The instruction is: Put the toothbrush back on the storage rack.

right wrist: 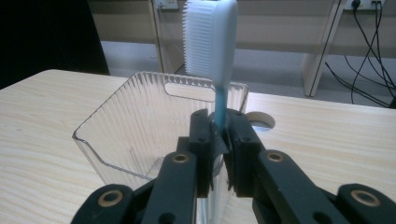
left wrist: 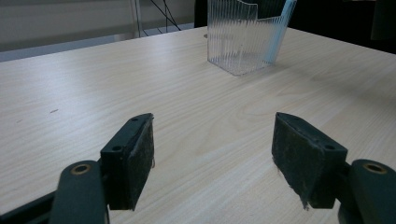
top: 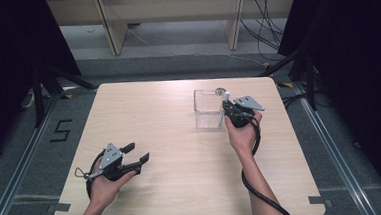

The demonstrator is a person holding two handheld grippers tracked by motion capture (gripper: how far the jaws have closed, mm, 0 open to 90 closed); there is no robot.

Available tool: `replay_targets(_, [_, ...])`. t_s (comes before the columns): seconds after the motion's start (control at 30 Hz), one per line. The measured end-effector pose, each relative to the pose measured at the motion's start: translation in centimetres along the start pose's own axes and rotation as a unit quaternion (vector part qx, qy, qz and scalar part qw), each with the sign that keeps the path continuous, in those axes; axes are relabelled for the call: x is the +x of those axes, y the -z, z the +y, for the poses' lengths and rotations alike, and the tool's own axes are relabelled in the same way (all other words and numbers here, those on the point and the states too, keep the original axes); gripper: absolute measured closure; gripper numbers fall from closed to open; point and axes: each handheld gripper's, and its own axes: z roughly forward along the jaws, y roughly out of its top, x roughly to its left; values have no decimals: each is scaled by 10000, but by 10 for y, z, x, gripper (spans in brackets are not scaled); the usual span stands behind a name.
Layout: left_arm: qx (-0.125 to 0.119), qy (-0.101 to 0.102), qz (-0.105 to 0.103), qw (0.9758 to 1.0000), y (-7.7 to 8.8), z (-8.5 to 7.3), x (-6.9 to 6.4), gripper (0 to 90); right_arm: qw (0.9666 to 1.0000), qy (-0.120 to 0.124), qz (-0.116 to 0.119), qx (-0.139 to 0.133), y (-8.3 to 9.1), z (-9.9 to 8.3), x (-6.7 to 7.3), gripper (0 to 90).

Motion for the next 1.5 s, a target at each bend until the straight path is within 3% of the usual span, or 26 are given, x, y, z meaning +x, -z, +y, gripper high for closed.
replay_targets(0.1, [1,1,0,10000,0,0,0,295,9999,141,-8,-29,0,1,-2,810])
replay_targets(0.27, [-7,6,0,10000,0,0,0,295,10000,84,-28,-14,0,1,-3,789])
replay_targets(0.33, [-5,-2,-1,10000,0,0,0,295,10000,-72,8,-7,1,1,-1,758])
replay_targets(0.4, [-4,-4,0,10000,0,0,0,295,10000,14,-37,-19,1,1,-2,733])
replay_targets(0.67, [1,4,2,10000,0,0,0,295,10000,-36,11,-29,6,3,-1,632])
replay_targets(0.87, [-14,17,3,10000,-1,-1,-1,295,9999,-46,58,109,11,3,-1,561])
replay_targets(0.9, [-10,24,10,10000,-1,-1,-1,295,9998,-145,93,122,12,2,0,550])
replay_targets(0.93, [-40,33,-28,10000,-2,-3,-1,295,9999,28,50,129,13,1,-1,537])
replay_targets(1.07, [12,39,0,10000,-1,-3,-1,295,9997,-119,81,201,18,0,0,523])
replay_targets(1.3, [4,37,8,10000,-1,-3,-1,292,9996,94,67,250,25,-6,-3,505])
replay_targets(1.43, [17,44,13,10000,-2,-5,0,291,9993,-33,142,354,30,-10,-2,498])
replay_targets(1.5, [17,47,11,10000,-2,-5,0,291,9992,41,129,369,31,-10,-3,497])
